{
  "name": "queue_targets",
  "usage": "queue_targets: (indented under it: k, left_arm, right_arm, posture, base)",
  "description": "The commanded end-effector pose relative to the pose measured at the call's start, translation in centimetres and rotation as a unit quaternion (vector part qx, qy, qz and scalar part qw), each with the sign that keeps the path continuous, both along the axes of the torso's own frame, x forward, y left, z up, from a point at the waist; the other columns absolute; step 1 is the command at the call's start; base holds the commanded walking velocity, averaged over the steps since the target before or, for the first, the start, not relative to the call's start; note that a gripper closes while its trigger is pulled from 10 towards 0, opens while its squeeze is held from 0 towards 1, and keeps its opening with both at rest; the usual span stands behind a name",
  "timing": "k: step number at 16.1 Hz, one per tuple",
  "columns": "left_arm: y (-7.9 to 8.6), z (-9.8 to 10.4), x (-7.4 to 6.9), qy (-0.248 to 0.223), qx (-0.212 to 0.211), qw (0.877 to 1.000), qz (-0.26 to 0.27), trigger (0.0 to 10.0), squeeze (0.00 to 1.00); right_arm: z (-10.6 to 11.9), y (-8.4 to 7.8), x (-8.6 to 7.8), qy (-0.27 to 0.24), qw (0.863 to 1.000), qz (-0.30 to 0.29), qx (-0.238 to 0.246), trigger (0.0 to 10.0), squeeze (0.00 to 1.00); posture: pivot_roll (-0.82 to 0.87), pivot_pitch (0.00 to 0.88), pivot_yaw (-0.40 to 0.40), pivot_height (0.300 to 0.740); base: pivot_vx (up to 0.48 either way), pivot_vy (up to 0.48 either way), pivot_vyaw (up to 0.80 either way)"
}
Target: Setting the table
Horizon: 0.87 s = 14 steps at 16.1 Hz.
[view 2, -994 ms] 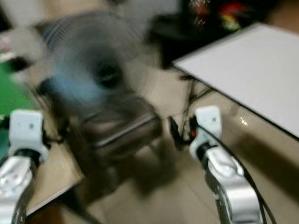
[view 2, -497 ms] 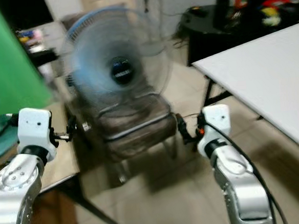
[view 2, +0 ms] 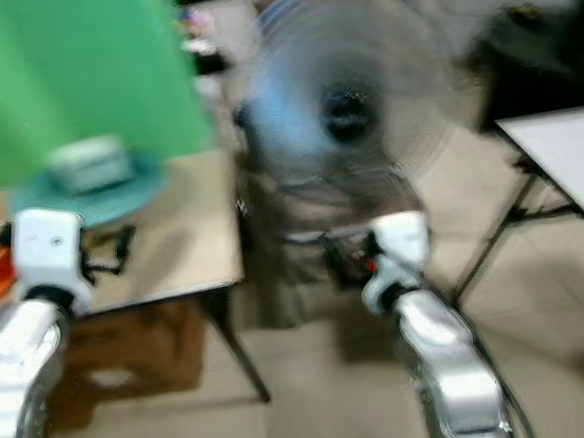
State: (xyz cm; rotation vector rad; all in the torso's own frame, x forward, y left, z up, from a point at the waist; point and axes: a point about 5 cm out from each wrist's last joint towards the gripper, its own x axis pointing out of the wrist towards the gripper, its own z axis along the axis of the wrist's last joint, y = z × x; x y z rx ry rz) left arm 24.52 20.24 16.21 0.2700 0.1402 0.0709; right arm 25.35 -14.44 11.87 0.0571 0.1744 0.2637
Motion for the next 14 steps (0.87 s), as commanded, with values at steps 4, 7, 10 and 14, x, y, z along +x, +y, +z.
queue_targets:
  k: [4, 7, 10, 14]
  left_arm:
    - [0.2, 0.6, 0.2, -0.008, 0.025, 1.0, -0.01, 10.0, 0.02]
    - [0.0, 0.6, 0.5, -0.003, 0.03, 0.999, -0.014, 10.0, 0.0]
    - [-0.2, 0.8, 0.9, -0.012, 0.015, 1.0, -0.015, 10.0, 0.0]
    - [-0.2, 0.7, 1.2, -0.017, -0.018, 1.0, -0.012, 10.0, 0.0]
  right_arm:
    - [0.1, -1.1, 0.2, 0.004, 0.997, -0.066, 0.029, 10.0, 0.0]
    - [0.4, -1.5, -0.1, -0.004, 0.994, -0.099, 0.039, 10.0, 0.0]
    - [0.7, -0.8, 0.2, -0.012, 0.996, -0.087, 0.031, 10.0, 0.0]
    - [1.0, -0.2, 0.7, -0.022, 0.996, -0.084, 0.027, 10.0, 0.0]
  posture:
    - [0.06, 0.0, 0.115, 0.74]
    - [0.06, 0.0, 0.119, 0.74]
    - [0.06, 0.0, 0.11, 0.74]
    - [0.06, 0.0, 0.095, 0.74]
  base:
    - [0.0, 0.053, 0.2]
    - [0.0, -0.081, 0.0]
    - [0.0, 0.0, 0.0]
    - [0.062, 0.0, 0.0]
